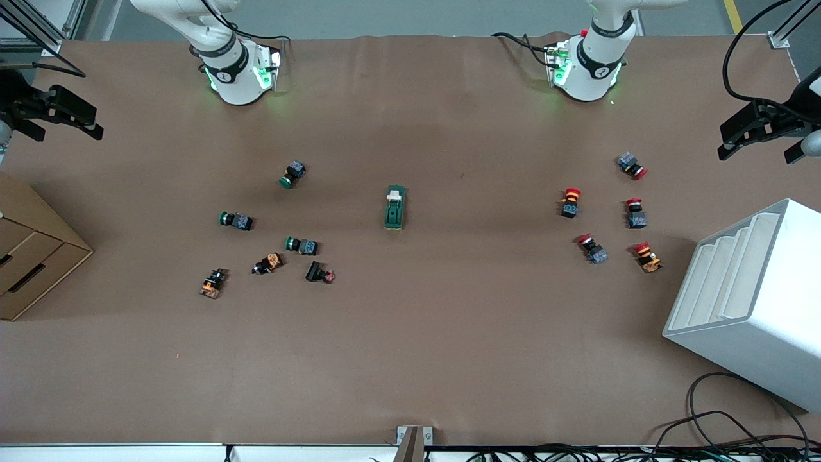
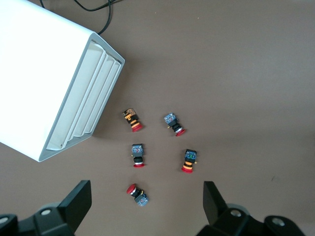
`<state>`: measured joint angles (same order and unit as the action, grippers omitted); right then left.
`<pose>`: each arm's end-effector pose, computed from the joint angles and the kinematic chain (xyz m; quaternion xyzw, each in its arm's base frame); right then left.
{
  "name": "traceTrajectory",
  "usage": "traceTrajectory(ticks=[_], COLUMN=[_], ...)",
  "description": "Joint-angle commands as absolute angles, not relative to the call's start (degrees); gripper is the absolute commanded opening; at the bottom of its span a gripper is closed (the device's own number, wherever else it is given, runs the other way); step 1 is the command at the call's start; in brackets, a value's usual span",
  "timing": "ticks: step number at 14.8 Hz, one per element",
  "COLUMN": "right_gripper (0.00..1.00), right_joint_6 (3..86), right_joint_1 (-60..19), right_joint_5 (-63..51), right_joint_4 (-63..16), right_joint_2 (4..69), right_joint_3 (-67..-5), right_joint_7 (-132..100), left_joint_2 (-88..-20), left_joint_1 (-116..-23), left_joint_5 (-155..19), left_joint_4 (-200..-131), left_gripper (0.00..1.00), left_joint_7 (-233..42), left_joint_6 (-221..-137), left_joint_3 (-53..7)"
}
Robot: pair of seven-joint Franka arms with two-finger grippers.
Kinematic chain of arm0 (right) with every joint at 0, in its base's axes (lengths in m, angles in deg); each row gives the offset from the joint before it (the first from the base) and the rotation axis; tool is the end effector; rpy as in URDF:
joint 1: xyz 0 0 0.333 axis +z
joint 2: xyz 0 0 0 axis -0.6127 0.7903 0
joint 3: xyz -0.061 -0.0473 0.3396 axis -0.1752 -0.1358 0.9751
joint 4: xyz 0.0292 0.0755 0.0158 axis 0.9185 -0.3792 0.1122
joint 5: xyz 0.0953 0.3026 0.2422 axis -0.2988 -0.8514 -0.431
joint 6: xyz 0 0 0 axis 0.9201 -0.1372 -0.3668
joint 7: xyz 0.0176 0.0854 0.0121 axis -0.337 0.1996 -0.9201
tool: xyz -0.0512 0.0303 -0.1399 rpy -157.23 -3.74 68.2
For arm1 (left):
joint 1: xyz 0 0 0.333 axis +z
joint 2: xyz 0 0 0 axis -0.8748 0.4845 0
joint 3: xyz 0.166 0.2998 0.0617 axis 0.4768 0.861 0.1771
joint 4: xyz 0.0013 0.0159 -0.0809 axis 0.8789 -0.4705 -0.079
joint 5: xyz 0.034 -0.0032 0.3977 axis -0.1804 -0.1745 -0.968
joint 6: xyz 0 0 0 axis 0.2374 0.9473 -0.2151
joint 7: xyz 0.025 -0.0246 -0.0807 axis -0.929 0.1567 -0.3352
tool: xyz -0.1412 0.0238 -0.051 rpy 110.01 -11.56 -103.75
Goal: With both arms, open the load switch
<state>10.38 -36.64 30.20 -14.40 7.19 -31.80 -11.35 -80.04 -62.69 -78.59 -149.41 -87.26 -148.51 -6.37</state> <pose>0.5083 -0.0003 0.6532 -0.9996 -0.0025 0.0252 0.0094 0.5540 -0.0297 0.6623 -0.9986 0.0448 -0.0261 0.0110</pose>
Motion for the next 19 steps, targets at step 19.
traceTrajectory(ticks=[19], right_gripper=[1.0], right_joint_6=[8.8], right_joint_1=[-35.7], right_joint_5=[30.3], right_joint_4=[-16.2], right_joint_2=[5.6], right_joint_3=[-31.7], right_joint_7=[-10.5], left_joint_2=[-86.6], left_joint_1=[-62.8], left_joint_5=[-76.8], left_joint_4=[-158.3], left_gripper=[1.0], left_joint_7=[-90.4], left_joint_6=[-150.8], left_joint_3=[-9.6])
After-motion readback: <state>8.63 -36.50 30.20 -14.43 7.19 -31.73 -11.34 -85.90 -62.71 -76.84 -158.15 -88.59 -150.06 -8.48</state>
